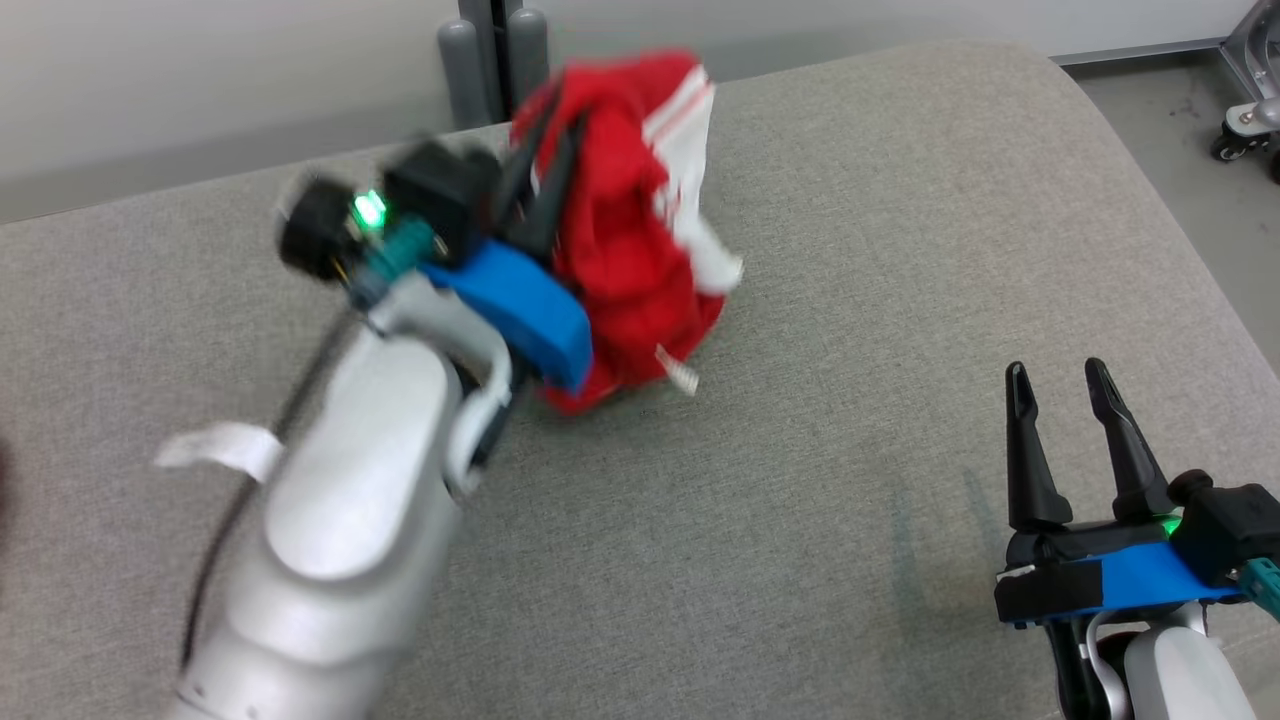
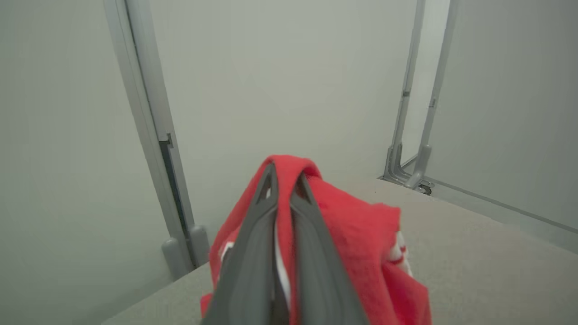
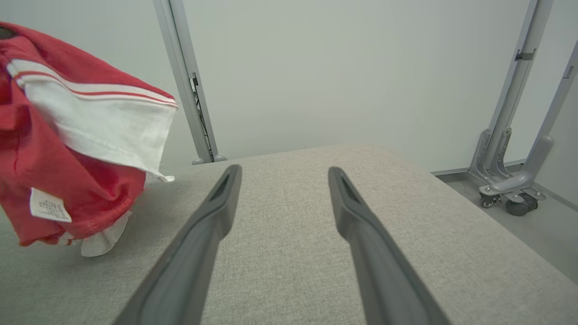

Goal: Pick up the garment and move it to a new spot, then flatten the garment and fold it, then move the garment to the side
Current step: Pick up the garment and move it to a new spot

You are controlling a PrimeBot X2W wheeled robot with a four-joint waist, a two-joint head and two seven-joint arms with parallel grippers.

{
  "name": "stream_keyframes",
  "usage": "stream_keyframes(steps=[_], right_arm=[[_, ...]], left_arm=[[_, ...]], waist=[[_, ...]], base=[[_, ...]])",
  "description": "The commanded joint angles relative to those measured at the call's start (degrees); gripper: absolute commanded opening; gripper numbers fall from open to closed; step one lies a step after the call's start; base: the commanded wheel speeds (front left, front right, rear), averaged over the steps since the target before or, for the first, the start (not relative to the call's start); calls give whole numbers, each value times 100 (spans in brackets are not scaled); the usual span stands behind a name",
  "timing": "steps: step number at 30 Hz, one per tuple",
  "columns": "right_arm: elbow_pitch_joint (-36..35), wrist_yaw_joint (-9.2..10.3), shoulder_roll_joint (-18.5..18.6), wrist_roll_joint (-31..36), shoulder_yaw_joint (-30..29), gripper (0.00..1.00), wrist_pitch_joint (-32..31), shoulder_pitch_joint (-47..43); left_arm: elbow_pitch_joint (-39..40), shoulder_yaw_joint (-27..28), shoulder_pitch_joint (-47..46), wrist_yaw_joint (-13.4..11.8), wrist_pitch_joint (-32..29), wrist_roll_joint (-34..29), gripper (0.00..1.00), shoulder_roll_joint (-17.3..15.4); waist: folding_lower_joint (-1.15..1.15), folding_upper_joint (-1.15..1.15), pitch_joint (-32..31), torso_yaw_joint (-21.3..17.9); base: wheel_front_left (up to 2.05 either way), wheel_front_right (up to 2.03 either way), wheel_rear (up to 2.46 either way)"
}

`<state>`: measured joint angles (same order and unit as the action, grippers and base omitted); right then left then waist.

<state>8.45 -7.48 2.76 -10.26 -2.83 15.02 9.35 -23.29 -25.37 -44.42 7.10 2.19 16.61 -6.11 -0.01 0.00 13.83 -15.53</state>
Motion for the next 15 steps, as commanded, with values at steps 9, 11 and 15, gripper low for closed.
stream_keyframes(steps=[9, 11, 15], right_arm=[[29, -3, 23, 64, -47, 100, 23, -15], [46, -3, 23, 76, -57, 100, 22, -24], [93, -3, 23, 107, -57, 100, 23, -127]], left_arm=[[-858, -1020, 1229, 34, 476, 130, 84, 266], [-879, -1100, 1249, 6, 556, 144, 100, 278], [-714, -1211, 1289, -155, 955, 240, 100, 317]], waist=[[1, 0, -88, 166], [1, 0, -118, 200], [1, 0, -265, 330]], base=[[0, 0, 0], [0, 0, 0], [0, 0, 0]])
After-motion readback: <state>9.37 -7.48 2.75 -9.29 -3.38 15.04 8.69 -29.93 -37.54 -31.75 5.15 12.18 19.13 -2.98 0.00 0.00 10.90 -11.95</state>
